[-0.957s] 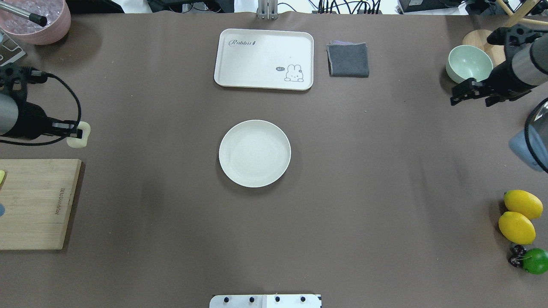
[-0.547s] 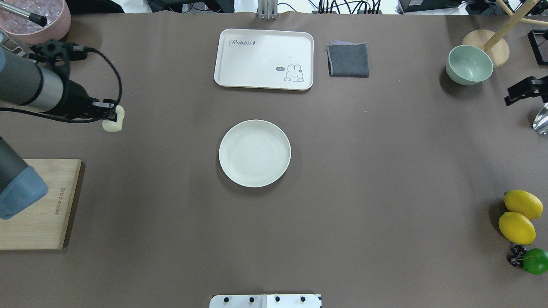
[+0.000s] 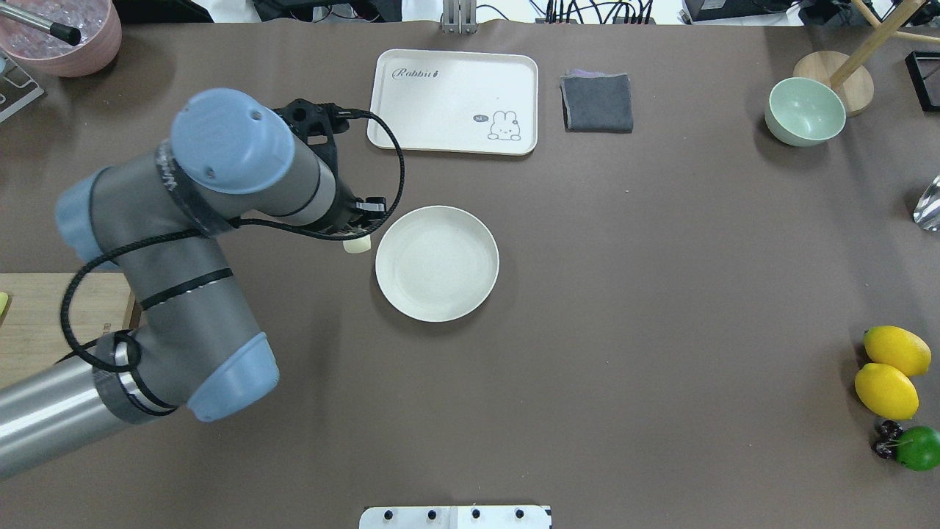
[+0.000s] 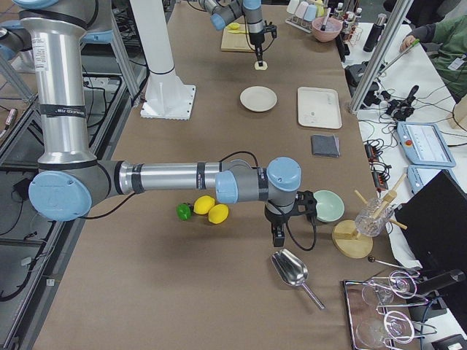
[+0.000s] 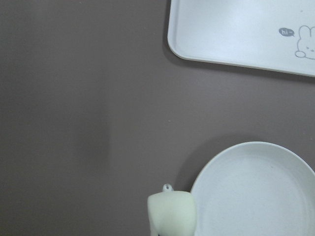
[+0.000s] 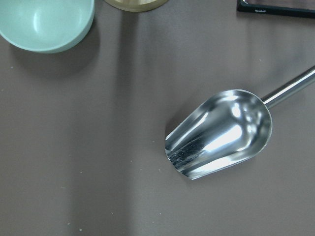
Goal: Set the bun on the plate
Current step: 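Carry the bun with the left gripper over the white plate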
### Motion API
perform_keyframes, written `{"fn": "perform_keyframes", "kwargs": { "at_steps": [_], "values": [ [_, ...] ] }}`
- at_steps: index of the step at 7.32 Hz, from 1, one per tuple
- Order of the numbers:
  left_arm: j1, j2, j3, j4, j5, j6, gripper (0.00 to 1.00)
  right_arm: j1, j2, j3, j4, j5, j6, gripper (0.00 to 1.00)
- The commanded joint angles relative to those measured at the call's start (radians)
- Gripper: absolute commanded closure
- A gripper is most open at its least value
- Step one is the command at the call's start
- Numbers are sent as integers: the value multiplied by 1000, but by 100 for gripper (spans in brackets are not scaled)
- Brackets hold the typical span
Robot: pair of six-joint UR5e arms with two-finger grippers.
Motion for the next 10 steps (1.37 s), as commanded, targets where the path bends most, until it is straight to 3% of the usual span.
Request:
{"fn": "perform_keyframes", "kwargs": {
  "at_steps": [1,2,4,5,6,10],
  "values": [
    [74,-97,196,-147,89,-84,86,30,-2,-31,3,12,-8,0],
    [75,-118,279,-201,98,-86,86,31,-5,-32,5,12,-8,0],
    [94,-120,305,-228,113,-84,81,31,-4,-31,6,12,-8,0],
    [95,-120,305,-226,113,-84,51,31,-2,-32,6,8,-8,0],
    [98,-118,305,-225,115,-84,46,31,0,-32,6,8,-8,0],
    [146,-120,297,-222,136,-98,46,31,0,-32,6,6,0,0]
  ]
}}
